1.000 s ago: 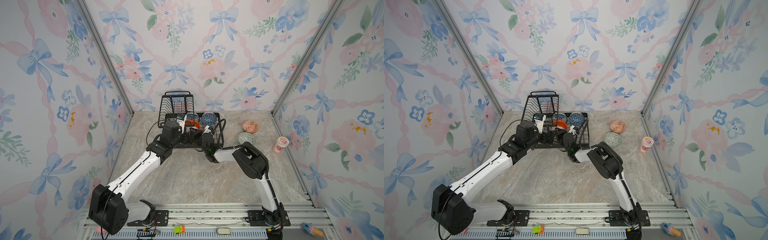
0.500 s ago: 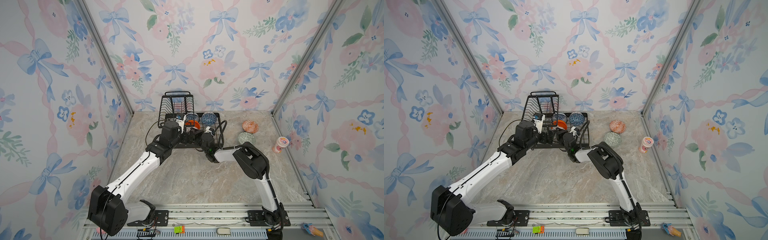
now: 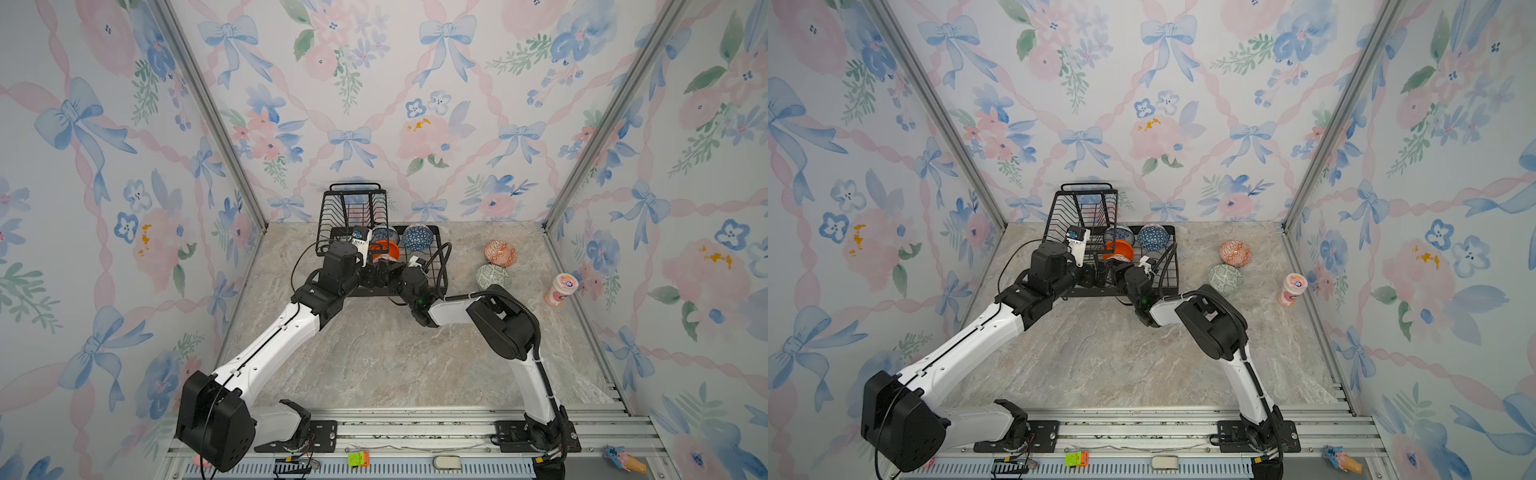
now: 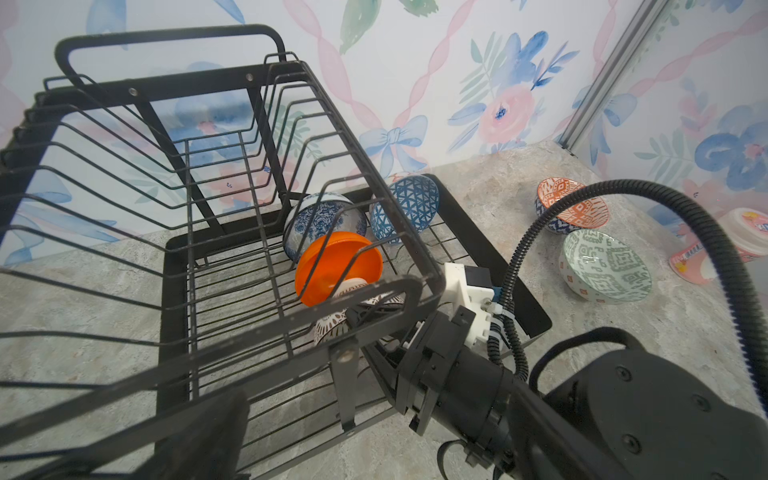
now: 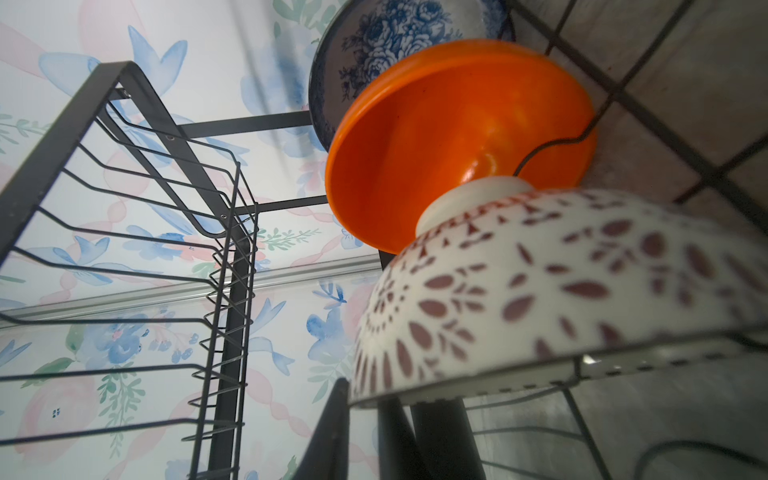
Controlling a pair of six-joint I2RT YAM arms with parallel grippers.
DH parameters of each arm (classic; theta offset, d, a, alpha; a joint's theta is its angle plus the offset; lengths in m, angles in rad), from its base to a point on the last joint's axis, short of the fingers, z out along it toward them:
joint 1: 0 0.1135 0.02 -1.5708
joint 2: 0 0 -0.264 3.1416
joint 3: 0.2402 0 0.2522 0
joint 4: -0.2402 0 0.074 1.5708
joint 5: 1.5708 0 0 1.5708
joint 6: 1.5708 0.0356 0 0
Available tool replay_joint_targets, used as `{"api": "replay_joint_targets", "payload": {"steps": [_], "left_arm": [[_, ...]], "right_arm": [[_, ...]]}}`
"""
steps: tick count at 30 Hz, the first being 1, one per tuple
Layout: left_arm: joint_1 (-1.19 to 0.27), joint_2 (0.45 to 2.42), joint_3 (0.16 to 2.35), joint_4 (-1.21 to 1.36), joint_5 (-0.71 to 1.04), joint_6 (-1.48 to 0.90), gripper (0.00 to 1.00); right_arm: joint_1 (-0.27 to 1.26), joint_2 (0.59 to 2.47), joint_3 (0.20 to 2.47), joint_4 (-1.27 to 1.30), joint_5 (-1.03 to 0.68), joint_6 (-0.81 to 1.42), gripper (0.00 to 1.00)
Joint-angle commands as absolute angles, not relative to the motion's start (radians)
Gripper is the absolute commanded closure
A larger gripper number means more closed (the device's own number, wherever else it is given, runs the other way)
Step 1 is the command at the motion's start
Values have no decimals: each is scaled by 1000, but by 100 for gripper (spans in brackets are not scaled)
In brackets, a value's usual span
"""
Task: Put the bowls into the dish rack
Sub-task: 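Lower the white bowl into the rack slots beside the orange bowl with right gripper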
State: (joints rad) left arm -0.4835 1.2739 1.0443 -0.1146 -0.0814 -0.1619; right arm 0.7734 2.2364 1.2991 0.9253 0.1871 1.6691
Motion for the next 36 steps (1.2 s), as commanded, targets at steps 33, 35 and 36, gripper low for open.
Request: {"api": "replay_joint_targets", "payload": {"steps": [33, 35, 36], "left_arm": [[-477, 1255, 1029, -118, -101, -150, 2], [-477, 1255, 1029, -118, -102, -149, 2], [-478, 1255, 1029, -117, -101, -148, 2]], "right_arm": [[767, 2094, 1206, 861, 176, 1559, 68], [767, 2088, 1198, 862, 176, 1556, 68], [766, 2082, 1195, 861, 177, 1555, 67]]}}
